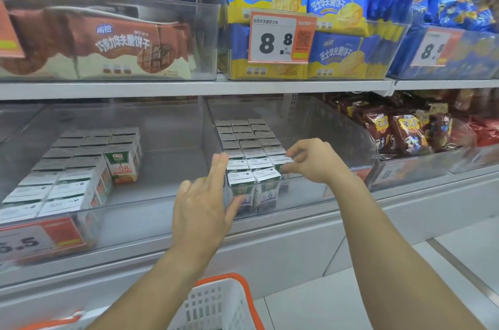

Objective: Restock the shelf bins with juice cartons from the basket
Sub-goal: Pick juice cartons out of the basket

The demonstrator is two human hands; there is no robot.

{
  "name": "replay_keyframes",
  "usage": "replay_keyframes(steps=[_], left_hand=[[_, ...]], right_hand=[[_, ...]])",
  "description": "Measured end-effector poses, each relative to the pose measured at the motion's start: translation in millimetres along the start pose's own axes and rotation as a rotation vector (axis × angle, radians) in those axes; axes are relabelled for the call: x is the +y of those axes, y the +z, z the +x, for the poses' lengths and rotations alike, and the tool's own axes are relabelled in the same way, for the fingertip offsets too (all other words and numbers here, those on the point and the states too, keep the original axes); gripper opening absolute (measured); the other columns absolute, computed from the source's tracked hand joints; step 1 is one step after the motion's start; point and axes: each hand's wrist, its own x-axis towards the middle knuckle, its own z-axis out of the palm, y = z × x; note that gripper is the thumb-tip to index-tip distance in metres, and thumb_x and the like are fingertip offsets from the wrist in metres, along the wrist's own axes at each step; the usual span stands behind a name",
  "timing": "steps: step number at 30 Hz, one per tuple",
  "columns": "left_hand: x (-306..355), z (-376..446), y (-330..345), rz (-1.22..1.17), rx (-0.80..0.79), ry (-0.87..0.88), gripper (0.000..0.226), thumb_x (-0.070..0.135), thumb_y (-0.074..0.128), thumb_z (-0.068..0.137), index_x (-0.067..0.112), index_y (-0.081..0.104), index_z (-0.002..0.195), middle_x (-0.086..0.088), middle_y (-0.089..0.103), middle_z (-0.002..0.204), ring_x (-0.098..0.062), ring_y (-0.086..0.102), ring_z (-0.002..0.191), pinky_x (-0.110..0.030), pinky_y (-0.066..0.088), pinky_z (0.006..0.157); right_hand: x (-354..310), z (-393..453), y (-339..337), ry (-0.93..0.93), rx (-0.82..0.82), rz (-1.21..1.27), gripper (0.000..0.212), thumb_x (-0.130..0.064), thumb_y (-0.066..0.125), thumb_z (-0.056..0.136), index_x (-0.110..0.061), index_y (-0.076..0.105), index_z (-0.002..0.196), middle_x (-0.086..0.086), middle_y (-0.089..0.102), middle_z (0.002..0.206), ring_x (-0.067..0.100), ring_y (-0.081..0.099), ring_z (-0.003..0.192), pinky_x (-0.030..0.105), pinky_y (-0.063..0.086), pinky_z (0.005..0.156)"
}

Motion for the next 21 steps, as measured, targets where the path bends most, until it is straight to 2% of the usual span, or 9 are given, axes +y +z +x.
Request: replay_keyframes(steps=[2,4,6,8,10,12,15,19,21], left_hand=[[0.7,1.2,-1.3,-0.019,-0.042,-0.002,0.085,0.050,0.077,0.076,0.012,0.043,0.144,-0.007,0.072,0.102,-0.018,0.059,0.071,-0.031,0.042,0.070],[-1.5,2.0,-0.9,-0.093,-0.075,-0.001,0.081,0.046,0.072,0.082,0.016,0.037,0.148,-0.006,0.063,0.131,-0.020,0.062,0.107,-0.033,0.042,0.084],[-4.4,-3.0,-5.9,-0.255,-0.038,-0.014,0.067,0.035,0.067,0.088,0.015,0.039,0.145,-0.004,0.047,0.148,-0.023,0.041,0.139,-0.035,0.036,0.104],[-9.1,-20.4,-16.1,-0.384,0.138,-0.008,0.044,0.019,0.064,0.088,0.011,0.051,0.129,-0.009,0.053,0.138,-0.026,0.042,0.135,-0.031,0.029,0.110],[-16.9,-52.6,-21.7,-0.423,0.214,-0.001,0.026,0.008,0.062,0.082,0.009,0.058,0.107,-0.010,0.060,0.114,-0.027,0.053,0.114,-0.029,0.033,0.103],[-31.9,-98.0,-10.9,-0.432,0.075,-0.076,0.015,0.005,0.061,0.079,0.009,0.060,0.093,-0.004,0.058,0.101,-0.023,0.053,0.099,-0.031,0.039,0.092],[-54.5,-189.5,15.7,-0.466,-0.340,-0.424,0.014,0.011,0.057,0.083,0.020,0.058,0.095,0.005,0.054,0.100,-0.019,0.051,0.099,-0.035,0.042,0.086],[-72.9,-295.3,34.7,-0.525,-0.867,-0.730,0.027,0.018,0.067,0.087,0.022,0.056,0.112,0.000,0.057,0.115,-0.022,0.055,0.113,-0.037,0.045,0.097],[-77.8,-323.1,39.0,-0.543,-1.019,-0.831,0.046,0.026,0.073,0.085,0.021,0.052,0.126,0.000,0.054,0.127,-0.020,0.052,0.121,-0.036,0.043,0.103]], right_hand=[[-0.6,-8.2,-1.8,-0.038,0.076,-0.032,0.034,-0.036,0.079,0.084,-0.021,0.068,0.112,-0.004,0.068,0.097,0.013,0.063,0.088,0.029,0.051,0.078],[-8.4,-21.5,-4.8,-0.129,0.243,-0.007,0.024,-0.029,0.074,0.088,-0.020,0.069,0.109,-0.007,0.069,0.096,0.010,0.064,0.086,0.031,0.054,0.085],[-26.4,-41.1,-6.8,-0.252,0.336,0.054,0.009,-0.023,0.070,0.090,-0.021,0.071,0.099,-0.012,0.069,0.088,0.003,0.062,0.076,0.020,0.054,0.077],[-48.9,-63.5,-1.2,-0.359,0.282,0.139,0.003,-0.020,0.070,0.090,-0.022,0.072,0.090,-0.014,0.069,0.081,0.005,0.061,0.074,0.012,0.050,0.067],[-67.1,-83.0,16.5,-0.445,0.138,0.197,0.004,-0.018,0.072,0.088,-0.021,0.073,0.086,-0.013,0.069,0.077,0.006,0.061,0.072,0.011,0.047,0.063],[-74.1,-97.4,47.3,-0.493,-0.053,0.179,0.007,-0.015,0.073,0.087,-0.021,0.072,0.084,-0.012,0.069,0.076,0.006,0.062,0.070,0.011,0.046,0.063],[-62.3,-108.0,105.7,-0.499,-0.389,0.003,0.004,-0.017,0.070,0.088,-0.020,0.072,0.089,-0.012,0.069,0.079,-0.001,0.061,0.068,0.013,0.046,0.066],[-31.6,-110.1,170.2,-0.427,-0.727,-0.299,0.015,-0.020,0.068,0.088,-0.016,0.071,0.102,-0.004,0.069,0.092,0.006,0.056,0.072,0.014,0.041,0.065],[-19.1,-115.2,197.4,-0.409,-0.815,-0.395,0.020,-0.019,0.068,0.087,-0.015,0.069,0.107,-0.002,0.069,0.094,0.010,0.055,0.077,0.008,0.037,0.062]])
